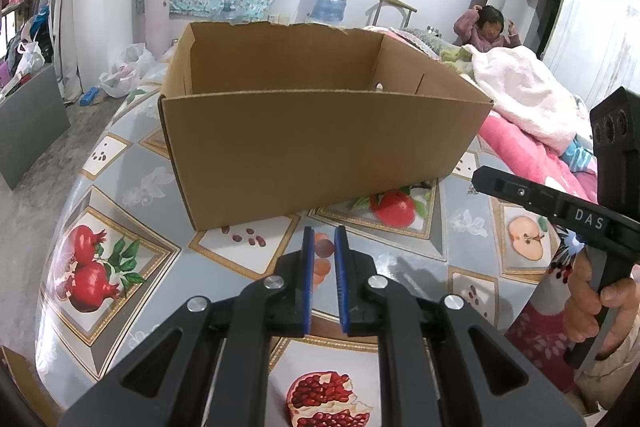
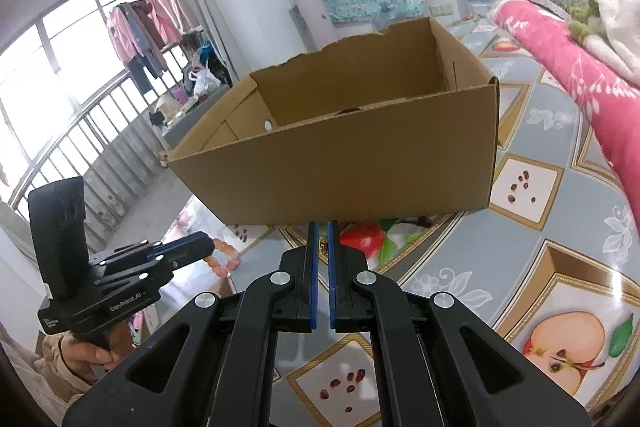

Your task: Organize jewelry

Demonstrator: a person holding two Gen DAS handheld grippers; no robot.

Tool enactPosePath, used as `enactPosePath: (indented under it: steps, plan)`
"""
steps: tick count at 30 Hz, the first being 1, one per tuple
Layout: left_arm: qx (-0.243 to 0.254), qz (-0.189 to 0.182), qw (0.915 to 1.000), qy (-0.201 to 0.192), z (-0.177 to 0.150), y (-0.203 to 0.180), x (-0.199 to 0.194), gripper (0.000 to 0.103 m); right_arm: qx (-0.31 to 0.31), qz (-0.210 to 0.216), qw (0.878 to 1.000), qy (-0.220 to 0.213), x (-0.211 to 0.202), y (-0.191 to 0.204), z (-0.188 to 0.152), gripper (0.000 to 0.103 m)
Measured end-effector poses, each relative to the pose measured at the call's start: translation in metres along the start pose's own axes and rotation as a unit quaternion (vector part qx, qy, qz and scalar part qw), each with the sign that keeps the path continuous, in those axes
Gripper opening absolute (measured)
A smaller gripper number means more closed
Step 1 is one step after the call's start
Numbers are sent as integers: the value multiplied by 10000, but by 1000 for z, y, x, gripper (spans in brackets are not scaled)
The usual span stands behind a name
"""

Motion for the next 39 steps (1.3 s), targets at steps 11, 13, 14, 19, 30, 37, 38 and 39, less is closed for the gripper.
enactPosePath:
  steps: [11,13,14,19,30,37,38,39]
  plan:
    - [-66,-90,9999,-122,5,5,-10,10,-54,-92,9999,-22,0,13,-2,2]
    - [-93,-88,9999,-107,6,7,-10,10,-135,-137,9998,-89,0,17,0,2]
    - [-114,-66,9999,-104,7,8,-10,10,-189,-152,9996,-113,0,20,1,2]
    - [-211,-33,9997,-142,9,11,-15,10,-238,-107,9996,-130,1,21,2,2]
    - [-155,-1,9995,-261,12,7,-24,10,-234,-57,9995,-183,0,22,1,2]
    - [-151,-6,9994,-306,13,8,-29,10,-249,-52,9995,-204,-2,25,2,2]
    - [-154,-7,9994,-311,13,8,-30,10,-255,-54,9994,-210,-2,25,2,2]
    - [-152,-6,9994,-311,13,8,-30,10,-258,-55,9994,-216,-3,25,2,2]
Point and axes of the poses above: each gripper's, at about its wrist camera, not at the fingertips, and x roughly the way its jaws point, y to its left, z to its top, the point moved 10 cm from there along x, roughly the way its jaws point, and after that the axes turned 9 degrees about -x, right-handed, at the moved point
